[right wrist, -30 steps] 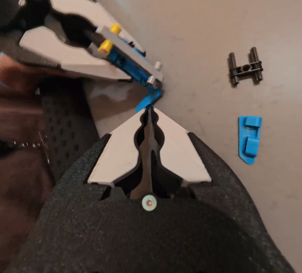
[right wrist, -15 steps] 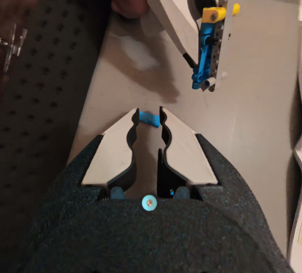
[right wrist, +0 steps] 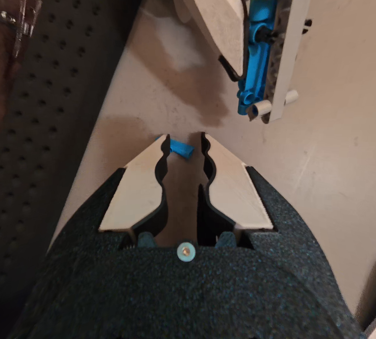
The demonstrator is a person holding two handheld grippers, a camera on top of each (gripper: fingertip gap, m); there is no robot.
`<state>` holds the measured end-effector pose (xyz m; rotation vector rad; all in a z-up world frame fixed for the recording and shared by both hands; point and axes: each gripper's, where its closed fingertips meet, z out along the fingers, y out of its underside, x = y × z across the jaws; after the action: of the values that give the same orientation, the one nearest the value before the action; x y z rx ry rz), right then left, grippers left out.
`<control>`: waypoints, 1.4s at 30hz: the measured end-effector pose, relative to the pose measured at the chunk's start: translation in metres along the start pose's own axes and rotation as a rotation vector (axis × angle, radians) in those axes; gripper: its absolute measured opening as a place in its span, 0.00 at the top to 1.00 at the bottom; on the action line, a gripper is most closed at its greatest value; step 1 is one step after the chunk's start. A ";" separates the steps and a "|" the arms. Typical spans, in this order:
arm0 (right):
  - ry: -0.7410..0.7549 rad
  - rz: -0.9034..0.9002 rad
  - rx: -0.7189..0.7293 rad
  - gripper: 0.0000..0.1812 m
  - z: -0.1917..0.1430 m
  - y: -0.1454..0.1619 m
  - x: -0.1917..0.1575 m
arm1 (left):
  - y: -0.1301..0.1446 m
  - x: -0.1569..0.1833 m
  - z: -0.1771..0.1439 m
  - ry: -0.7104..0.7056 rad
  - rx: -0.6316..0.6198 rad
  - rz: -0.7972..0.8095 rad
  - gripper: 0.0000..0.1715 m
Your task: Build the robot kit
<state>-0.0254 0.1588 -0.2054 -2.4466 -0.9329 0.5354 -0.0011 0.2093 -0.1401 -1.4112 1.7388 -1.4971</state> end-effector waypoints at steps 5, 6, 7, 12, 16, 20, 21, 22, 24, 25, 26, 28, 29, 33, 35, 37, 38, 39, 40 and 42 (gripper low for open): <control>0.056 -0.045 0.016 0.83 0.001 0.001 0.001 | -0.001 -0.002 -0.001 -0.007 0.011 -0.013 0.86; 0.073 -0.048 0.023 0.83 0.001 0.001 0.001 | -0.002 -0.003 -0.002 -0.007 0.016 -0.020 0.86; 0.089 -0.050 0.030 0.83 0.001 0.002 0.000 | -0.003 -0.004 -0.002 -0.005 0.020 -0.027 0.86; 0.146 -0.028 0.066 0.84 -0.001 0.006 -0.004 | -0.003 -0.005 -0.003 0.009 0.023 -0.055 0.86; 0.140 0.060 0.173 0.83 -0.023 0.000 -0.006 | -0.003 -0.005 -0.002 0.010 0.020 -0.058 0.86; 0.148 0.035 0.062 0.81 -0.036 0.013 -0.003 | -0.002 -0.005 -0.002 0.008 0.015 -0.057 0.86; 0.151 0.017 0.008 0.80 -0.035 0.017 -0.002 | -0.002 -0.005 -0.002 0.007 0.015 -0.056 0.86; 0.150 -0.003 -0.026 0.78 -0.033 0.019 -0.001 | -0.002 -0.005 -0.002 0.006 0.015 -0.055 0.86; 0.127 -0.035 -0.045 0.76 -0.028 0.013 -0.002 | -0.003 -0.005 -0.002 0.001 0.020 -0.051 0.86; 0.113 -0.048 -0.049 0.76 -0.026 0.010 -0.003 | -0.003 -0.006 -0.003 -0.003 0.023 -0.047 0.86; 0.104 -0.067 -0.059 0.75 -0.023 0.008 -0.003 | -0.003 -0.006 -0.003 -0.007 0.026 -0.044 0.86; 0.107 -0.120 -0.117 0.76 -0.017 0.012 -0.002 | -0.003 -0.006 -0.004 -0.013 0.028 -0.039 0.86; 0.118 -0.151 -0.151 0.76 -0.015 0.015 0.000 | -0.003 -0.006 -0.004 -0.014 0.029 -0.038 0.86; 0.101 -0.205 -0.193 0.80 -0.006 0.017 -0.003 | -0.003 -0.006 -0.003 -0.010 0.022 -0.038 0.86; 0.112 -0.216 -0.182 0.82 -0.007 0.017 -0.005 | -0.003 -0.005 -0.004 -0.010 0.025 -0.034 0.86; 0.126 -0.211 -0.160 0.84 -0.007 0.017 -0.007 | -0.003 -0.005 -0.004 -0.012 0.028 -0.033 0.86; 0.133 -0.202 -0.150 0.84 -0.008 0.017 -0.007 | -0.004 -0.006 -0.004 -0.013 0.028 -0.035 0.86; 0.139 -0.185 -0.135 0.84 -0.009 0.016 -0.007 | -0.004 -0.006 -0.004 -0.015 0.028 -0.036 0.86; 0.146 -0.147 -0.116 0.84 -0.010 0.013 -0.006 | -0.004 -0.008 -0.004 -0.021 0.030 -0.038 0.86; 0.151 -0.010 -0.066 0.83 -0.013 0.005 -0.001 | -0.005 -0.012 -0.006 -0.042 0.035 -0.044 0.86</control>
<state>-0.0172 0.1512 -0.1967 -2.4999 -0.9133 0.3153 0.0006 0.2231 -0.1374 -1.4619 1.6590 -1.5017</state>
